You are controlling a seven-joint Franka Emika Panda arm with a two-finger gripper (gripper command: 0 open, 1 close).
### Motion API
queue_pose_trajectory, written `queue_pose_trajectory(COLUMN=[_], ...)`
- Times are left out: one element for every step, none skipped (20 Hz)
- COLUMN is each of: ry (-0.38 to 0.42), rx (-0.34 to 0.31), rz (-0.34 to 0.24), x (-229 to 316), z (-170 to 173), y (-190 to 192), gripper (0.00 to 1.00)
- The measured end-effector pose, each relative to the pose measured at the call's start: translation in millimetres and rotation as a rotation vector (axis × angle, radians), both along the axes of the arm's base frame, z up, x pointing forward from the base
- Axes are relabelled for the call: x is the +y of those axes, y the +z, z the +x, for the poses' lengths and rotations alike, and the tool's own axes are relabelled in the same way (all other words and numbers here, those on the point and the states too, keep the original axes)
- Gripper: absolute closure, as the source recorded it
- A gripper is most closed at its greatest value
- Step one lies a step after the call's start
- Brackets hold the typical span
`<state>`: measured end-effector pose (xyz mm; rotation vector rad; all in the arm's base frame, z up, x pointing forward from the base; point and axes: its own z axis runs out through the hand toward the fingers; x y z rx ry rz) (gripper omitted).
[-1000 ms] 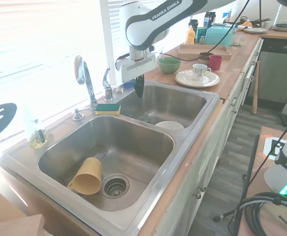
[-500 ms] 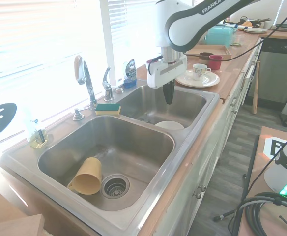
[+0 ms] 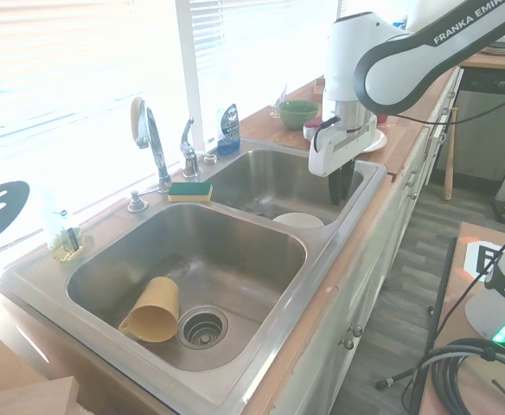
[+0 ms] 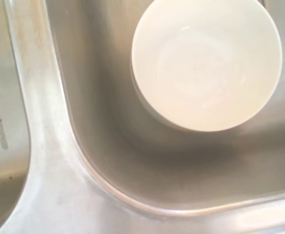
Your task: Turn on the faucet
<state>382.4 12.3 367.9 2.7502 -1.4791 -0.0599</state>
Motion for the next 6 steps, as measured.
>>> queue_pose_trajectory(ry=[0.000, 0.000, 0.000, 0.001, 0.002, 0.002], rx=[-0.001, -0.001, -0.001, -0.001, -0.001, -0.001], rz=[0.001, 0.000, 0.000, -0.001, -0.001, -0.001], x=[-0.2, -0.5, -0.7, -0.8, -0.8, -0.8], z=[0.0, 0.0, 0.0, 0.0, 0.0, -0.1], y=[0.4, 0.3, 0.3, 0.3, 0.4, 0.5], gripper=[0.00, 0.00, 0.00, 0.00, 0.00, 0.00])
